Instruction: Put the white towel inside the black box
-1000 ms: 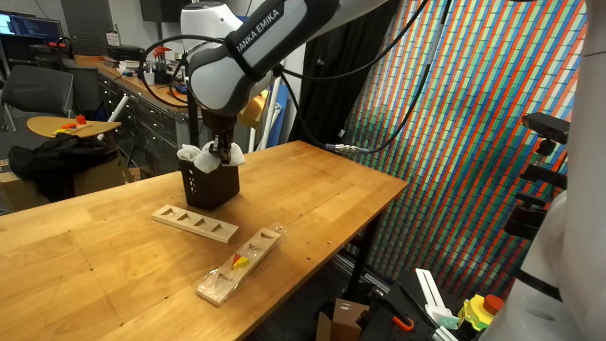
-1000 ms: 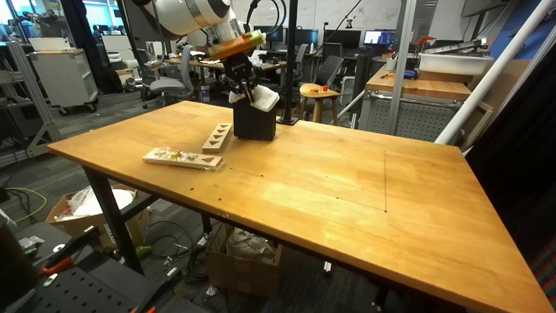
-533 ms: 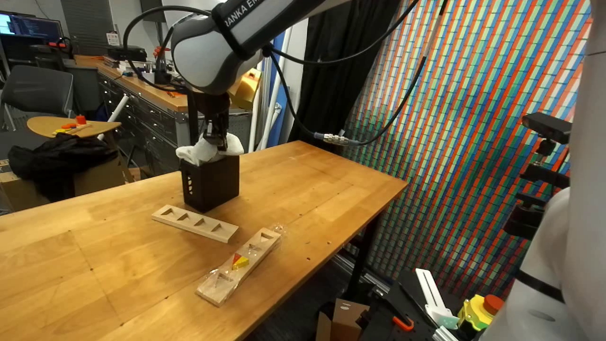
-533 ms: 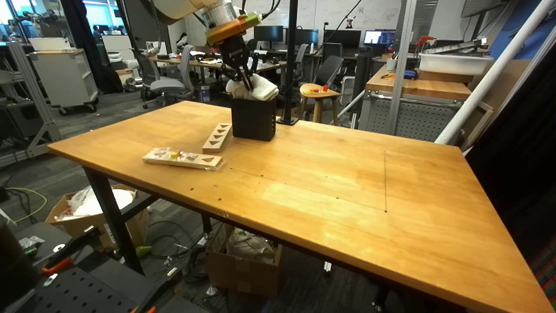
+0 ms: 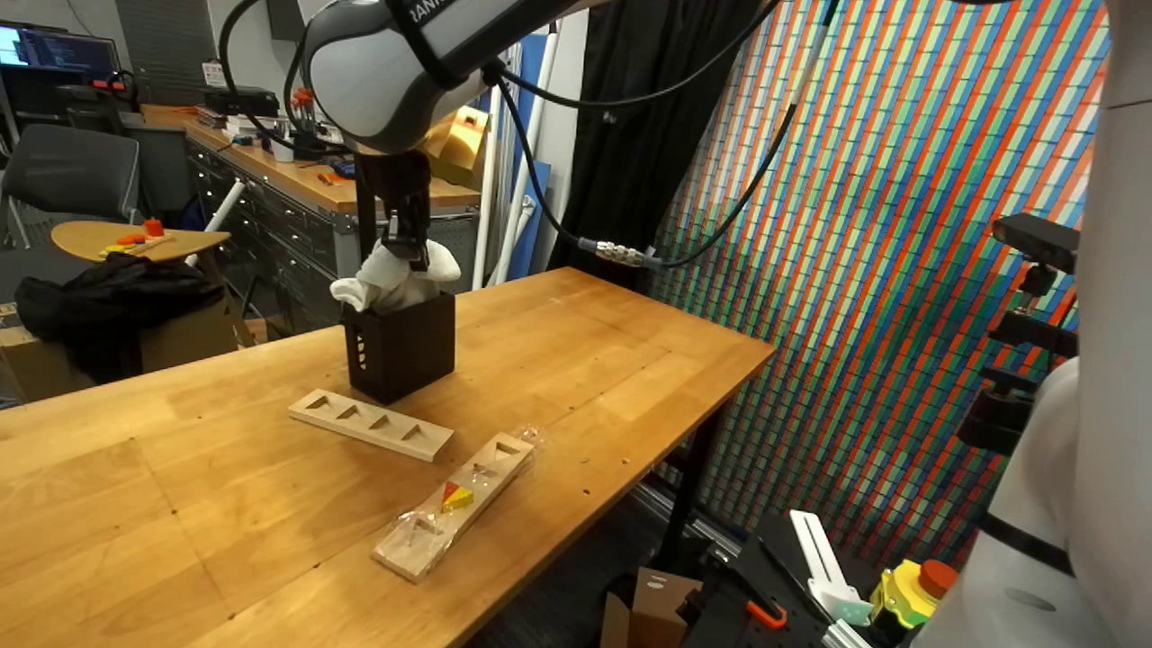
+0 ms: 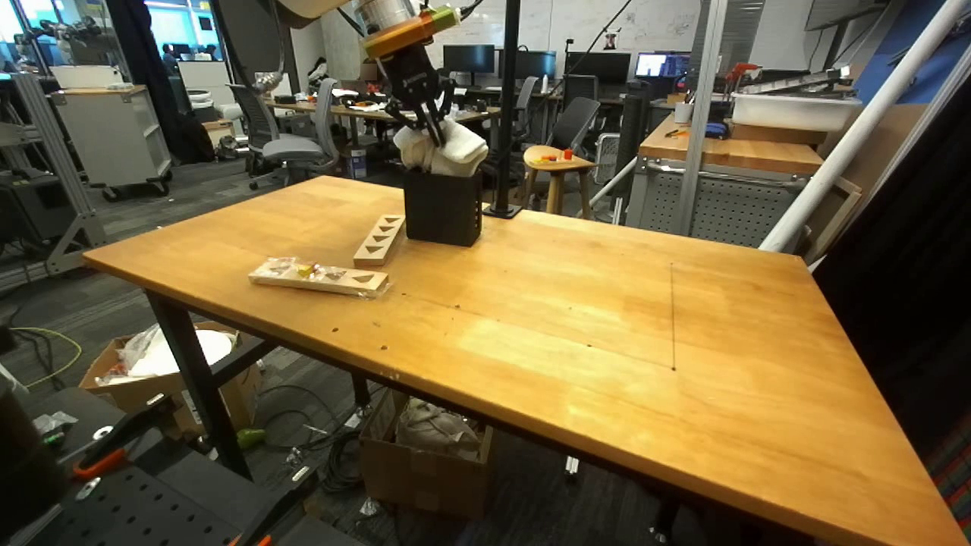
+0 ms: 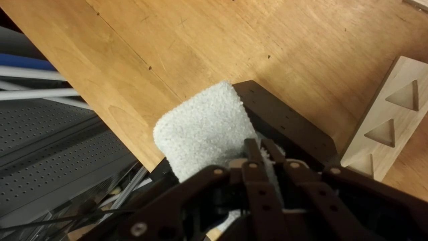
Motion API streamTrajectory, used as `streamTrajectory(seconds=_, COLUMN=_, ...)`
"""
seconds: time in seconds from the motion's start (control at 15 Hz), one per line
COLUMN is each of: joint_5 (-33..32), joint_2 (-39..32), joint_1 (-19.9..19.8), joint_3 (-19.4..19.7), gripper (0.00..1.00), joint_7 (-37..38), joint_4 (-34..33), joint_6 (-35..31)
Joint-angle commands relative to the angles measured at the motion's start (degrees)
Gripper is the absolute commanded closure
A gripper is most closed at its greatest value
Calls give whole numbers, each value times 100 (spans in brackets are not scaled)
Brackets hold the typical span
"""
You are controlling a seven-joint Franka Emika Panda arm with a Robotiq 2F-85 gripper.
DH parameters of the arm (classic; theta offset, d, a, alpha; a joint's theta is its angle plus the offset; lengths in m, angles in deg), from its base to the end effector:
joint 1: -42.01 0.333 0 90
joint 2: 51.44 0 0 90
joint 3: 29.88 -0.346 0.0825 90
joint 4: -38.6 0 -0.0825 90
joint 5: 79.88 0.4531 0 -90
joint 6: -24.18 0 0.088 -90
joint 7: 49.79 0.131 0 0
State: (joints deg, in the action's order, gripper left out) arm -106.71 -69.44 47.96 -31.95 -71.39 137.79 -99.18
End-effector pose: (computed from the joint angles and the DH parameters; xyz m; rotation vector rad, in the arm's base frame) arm 0.7276 0.0728 0.3878 2.5456 1.0079 0.0825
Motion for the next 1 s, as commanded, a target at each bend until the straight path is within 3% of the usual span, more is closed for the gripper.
streamTrajectory(seconds=0.0, joint_5=18, joint_2=-376, joint_1=-13, joint_3=-68, gripper=96, joint_7=-277, joint_4=-654, joint_6=289)
streamTrajectory(seconds=0.53, joint_5=409, joint_2=-998, joint_1=-48, joint_3=-169, gripper=96, joint_7=-432, joint_4=-1322, joint_6=345)
streamTrajectory(seconds=0.93, joint_5=782, joint_2=-1164, joint_1=-151, joint_3=-146, gripper=96, joint_7=-334, joint_4=-1417, joint_6=401)
